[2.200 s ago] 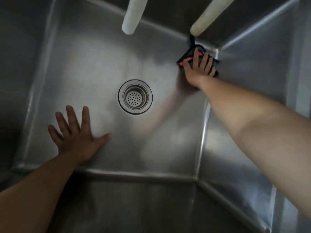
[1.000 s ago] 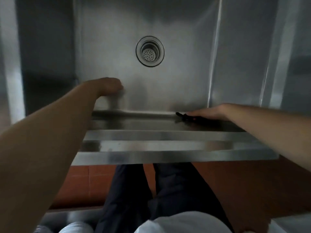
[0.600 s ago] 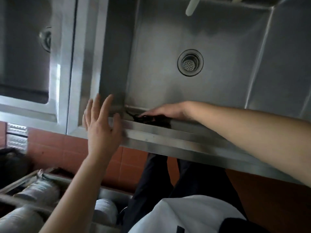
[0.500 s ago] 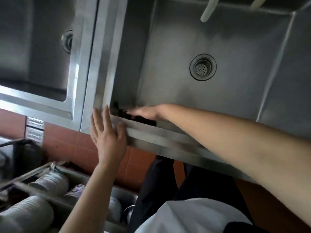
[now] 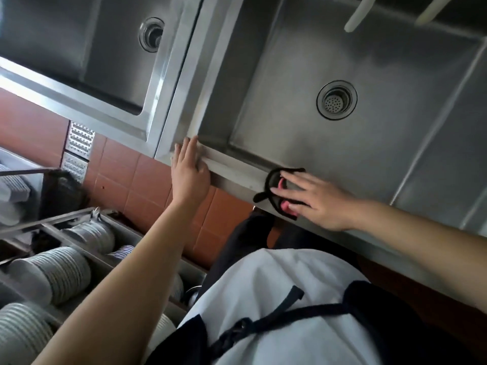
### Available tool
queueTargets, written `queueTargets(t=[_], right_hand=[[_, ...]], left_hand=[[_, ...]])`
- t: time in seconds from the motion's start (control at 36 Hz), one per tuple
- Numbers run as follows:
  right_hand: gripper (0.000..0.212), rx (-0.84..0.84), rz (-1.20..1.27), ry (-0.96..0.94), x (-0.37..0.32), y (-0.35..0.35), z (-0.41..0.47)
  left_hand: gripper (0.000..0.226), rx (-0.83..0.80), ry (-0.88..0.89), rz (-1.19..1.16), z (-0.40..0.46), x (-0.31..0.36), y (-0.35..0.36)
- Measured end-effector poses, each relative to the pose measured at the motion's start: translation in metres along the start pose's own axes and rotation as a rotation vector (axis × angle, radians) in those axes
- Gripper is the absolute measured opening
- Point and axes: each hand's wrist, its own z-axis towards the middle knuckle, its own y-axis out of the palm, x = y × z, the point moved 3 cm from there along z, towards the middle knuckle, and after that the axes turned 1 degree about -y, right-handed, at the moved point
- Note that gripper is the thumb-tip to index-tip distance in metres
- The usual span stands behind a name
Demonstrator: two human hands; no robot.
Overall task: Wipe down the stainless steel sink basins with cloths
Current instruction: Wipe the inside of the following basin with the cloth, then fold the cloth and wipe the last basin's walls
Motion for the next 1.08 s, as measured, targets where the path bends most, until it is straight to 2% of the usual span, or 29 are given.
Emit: queueTargets(t=[0.08,0.17,0.22,0.33,0.44,0.56,0.69,0.75,0.83,0.92,1.08], right_hand=[[0.060,0.009,-0.220,-0.015,-0.010,0.015,-0.025],[0.064,0.001,-0.320,0.002,-0.033,0.020,-0.015],[0.072,-0.003,-0.336,0.034,-0.050,0.016,0.006],[0.060,0.064,-0.347,0.047,-0.089,-0.003,0.070],[0.060,0.055,-0.362,0.073,-0.128,-0.018,0.127],[0.061,0.079,-0.340,0.120,-0.143,-0.015,0.140],[0.064,0.116,-0.325,0.175,-0.124,0.004,0.093],[0.075,0.145,-0.301,0.235,-0.110,0.013,0.063],[0.076,0.152,-0.242,0.361,-0.085,0.033,0.012],[0.063,0.203,-0.164,0.508,-0.064,0.057,-0.041],[0.069,0.401,-0.008,0.833,-0.042,0.088,-0.122]], left_hand=[[0.060,0.031,0.014,0.019,-0.010,-0.006,-0.008],[0.069,0.074,0.007,0.063,-0.026,-0.017,-0.015],[0.075,0.078,-0.025,0.049,-0.036,-0.027,-0.017],[0.082,0.072,-0.057,0.030,-0.050,-0.048,-0.019],[0.083,0.076,-0.056,0.005,-0.055,-0.057,-0.024],[0.082,0.075,-0.005,-0.002,-0.050,-0.060,-0.034],[0.061,0.050,0.160,0.019,-0.035,-0.049,-0.039],[0.059,-0.017,0.220,0.070,-0.029,-0.040,-0.033],[0.056,-0.151,0.309,0.203,-0.028,-0.025,-0.017],[0.059,-0.215,0.461,0.374,-0.037,-0.009,0.006],[0.065,-0.321,0.756,0.393,-0.069,0.033,0.049]])
